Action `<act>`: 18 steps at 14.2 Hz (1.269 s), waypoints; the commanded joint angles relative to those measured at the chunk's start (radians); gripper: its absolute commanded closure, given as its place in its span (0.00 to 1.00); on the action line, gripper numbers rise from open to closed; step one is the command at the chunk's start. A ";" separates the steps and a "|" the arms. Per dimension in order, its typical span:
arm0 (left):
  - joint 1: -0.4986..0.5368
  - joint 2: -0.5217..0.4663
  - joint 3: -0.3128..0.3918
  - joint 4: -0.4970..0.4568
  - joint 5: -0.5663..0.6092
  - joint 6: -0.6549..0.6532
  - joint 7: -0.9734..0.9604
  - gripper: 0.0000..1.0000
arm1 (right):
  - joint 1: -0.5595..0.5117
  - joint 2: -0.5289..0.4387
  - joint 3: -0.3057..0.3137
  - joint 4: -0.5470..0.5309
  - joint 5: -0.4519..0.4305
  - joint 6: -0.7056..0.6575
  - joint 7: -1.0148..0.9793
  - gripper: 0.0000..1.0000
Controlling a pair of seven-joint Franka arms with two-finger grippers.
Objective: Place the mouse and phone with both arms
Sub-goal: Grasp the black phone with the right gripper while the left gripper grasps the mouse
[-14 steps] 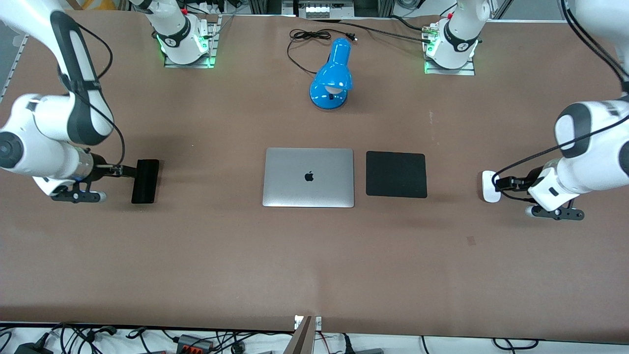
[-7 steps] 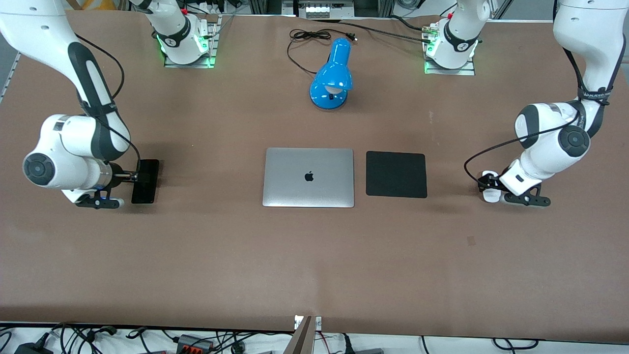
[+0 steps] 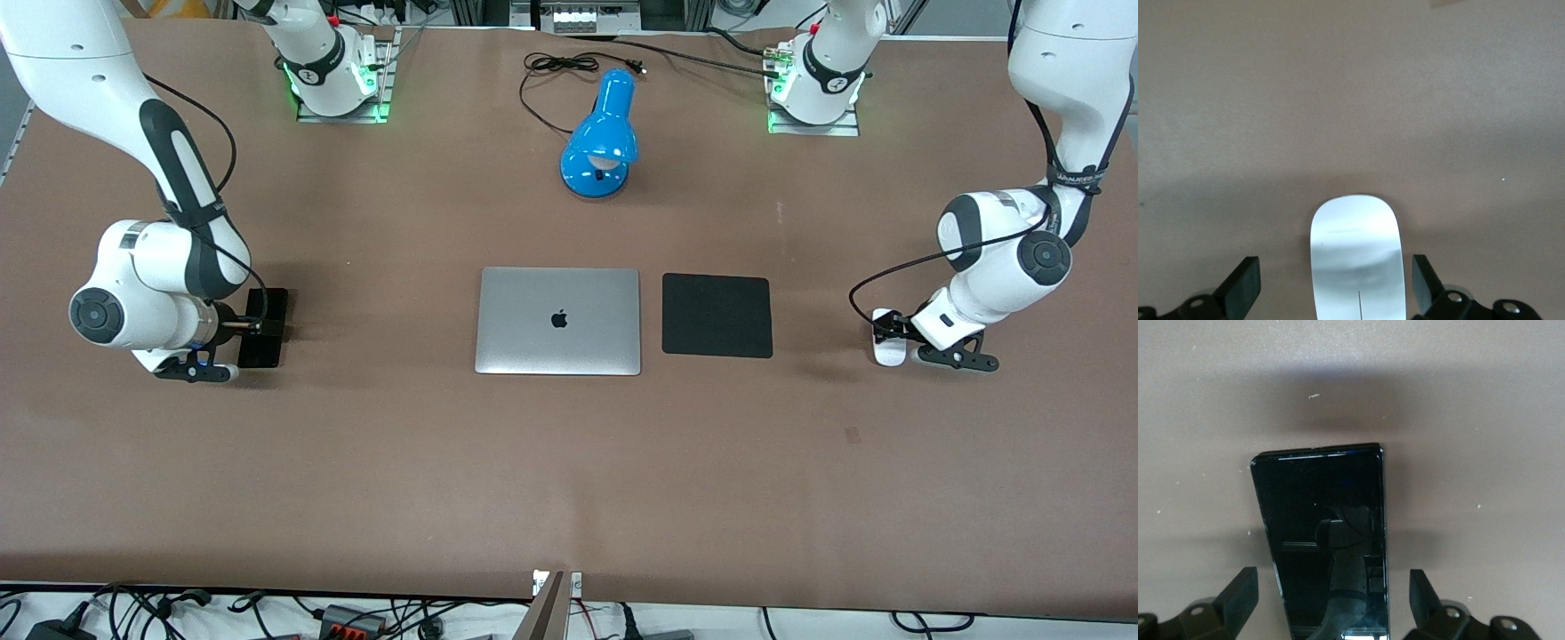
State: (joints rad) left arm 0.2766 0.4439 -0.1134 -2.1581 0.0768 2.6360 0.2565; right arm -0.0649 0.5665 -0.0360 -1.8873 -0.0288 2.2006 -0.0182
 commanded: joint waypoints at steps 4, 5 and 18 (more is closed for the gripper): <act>0.006 0.007 -0.015 -0.025 0.017 0.025 0.010 0.00 | -0.006 0.026 0.010 0.005 -0.010 0.040 0.020 0.00; 0.006 0.013 -0.015 -0.028 0.018 0.047 0.010 0.00 | -0.004 0.033 0.010 0.005 -0.010 0.053 0.020 0.00; 0.004 -0.013 -0.022 -0.017 0.017 0.004 0.001 0.59 | -0.004 0.042 0.011 0.002 -0.010 0.045 0.004 0.25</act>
State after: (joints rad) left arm 0.2766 0.4773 -0.1243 -2.1938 0.0769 2.7033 0.2572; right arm -0.0646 0.6080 -0.0322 -1.8872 -0.0288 2.2534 -0.0169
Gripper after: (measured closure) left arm 0.392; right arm 0.004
